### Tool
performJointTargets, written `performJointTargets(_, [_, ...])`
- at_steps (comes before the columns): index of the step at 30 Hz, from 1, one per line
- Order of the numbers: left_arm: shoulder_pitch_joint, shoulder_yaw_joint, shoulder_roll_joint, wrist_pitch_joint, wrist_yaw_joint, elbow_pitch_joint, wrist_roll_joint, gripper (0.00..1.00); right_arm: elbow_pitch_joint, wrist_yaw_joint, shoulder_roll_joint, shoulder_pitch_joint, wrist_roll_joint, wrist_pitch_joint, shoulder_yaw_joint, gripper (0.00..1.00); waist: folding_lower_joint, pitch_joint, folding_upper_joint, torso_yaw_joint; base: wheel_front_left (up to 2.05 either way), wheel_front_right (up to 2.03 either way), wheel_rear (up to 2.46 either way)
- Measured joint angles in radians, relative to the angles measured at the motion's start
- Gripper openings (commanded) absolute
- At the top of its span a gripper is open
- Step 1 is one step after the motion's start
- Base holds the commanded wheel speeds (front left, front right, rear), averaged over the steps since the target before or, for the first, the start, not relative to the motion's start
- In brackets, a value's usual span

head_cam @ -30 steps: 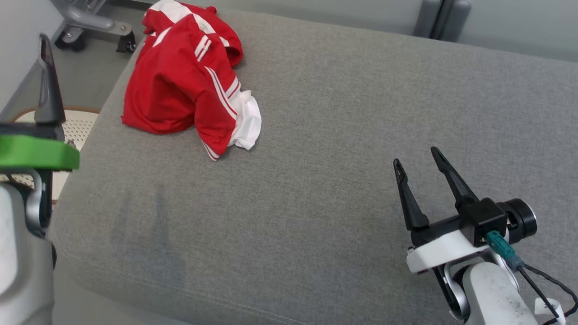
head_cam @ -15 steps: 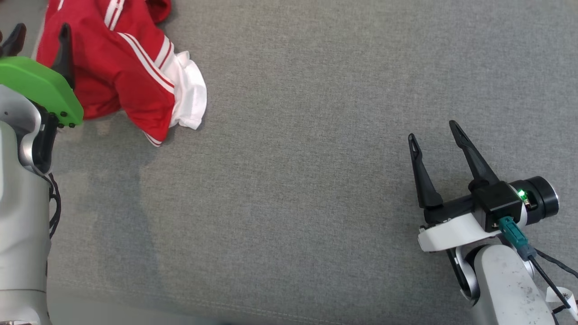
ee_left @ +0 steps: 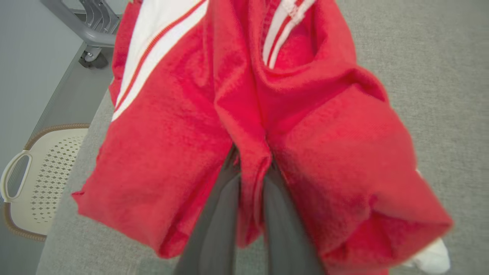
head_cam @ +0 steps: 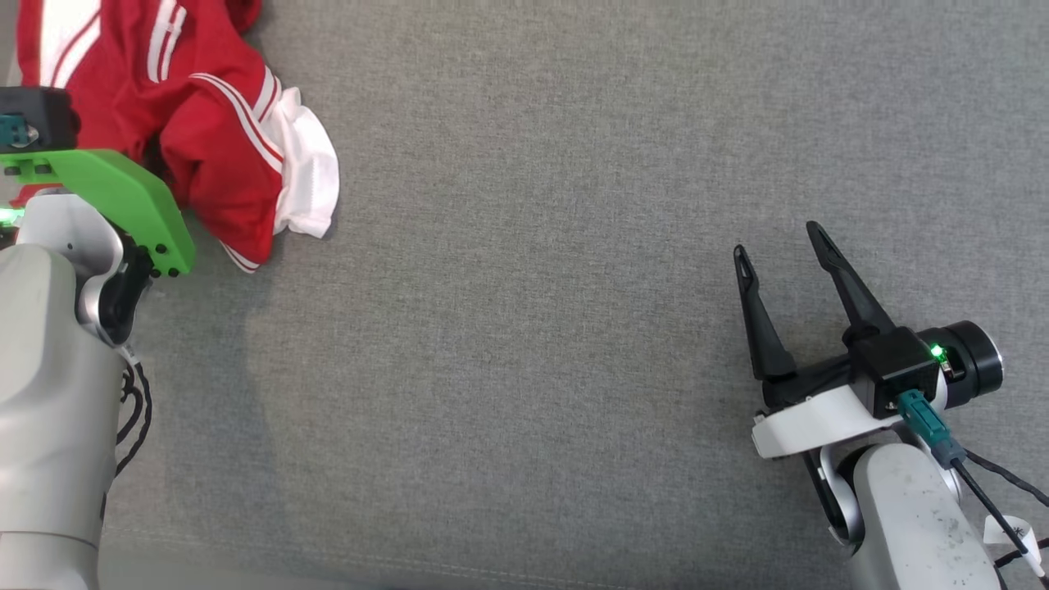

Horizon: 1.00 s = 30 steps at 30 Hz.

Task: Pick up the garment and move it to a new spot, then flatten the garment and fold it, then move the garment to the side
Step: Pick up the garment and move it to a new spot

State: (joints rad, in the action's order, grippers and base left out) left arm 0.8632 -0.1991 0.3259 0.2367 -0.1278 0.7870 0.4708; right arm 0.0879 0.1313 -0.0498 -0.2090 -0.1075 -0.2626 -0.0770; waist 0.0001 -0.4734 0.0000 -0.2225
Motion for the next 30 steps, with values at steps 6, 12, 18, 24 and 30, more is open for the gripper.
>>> performJointTargets(6, [-0.011,-0.034,0.052,-0.030,0.000,-0.013,0.021,0.00,0.014,0.000,0.000,0.005,0.031,0.000,-0.014,1.00,0.0000,0.052,0.0000,-0.004,0.00,0.00,0.00])
performJointTargets(12, [0.004,-0.069,0.102,-0.040,0.000,-0.074,-0.004,0.00,0.032,0.000,0.000,0.027,0.078,0.000,-0.025,1.00,-0.0001,0.126,0.0000,0.000,0.00,0.00,0.00])
performJointTargets(18, [0.028,-0.140,0.115,-0.003,-0.001,-0.212,-0.029,0.00,0.046,0.000,0.000,0.058,0.133,0.000,-0.028,1.00,0.0000,0.214,0.0000,0.020,0.00,0.00,0.00])
performJointTargets(24, [0.048,-0.217,0.089,0.061,-0.001,-0.398,-0.010,0.00,0.052,0.000,0.001,0.081,0.171,0.000,-0.016,1.00,-0.0001,0.290,0.0000,0.085,0.00,0.00,0.00])
performJointTargets(30, [0.063,-0.258,0.002,0.085,0.001,-0.550,0.032,0.00,0.047,0.000,0.001,0.088,0.184,0.000,0.016,1.00,-0.0001,0.327,0.0000,0.185,0.00,0.00,0.00])
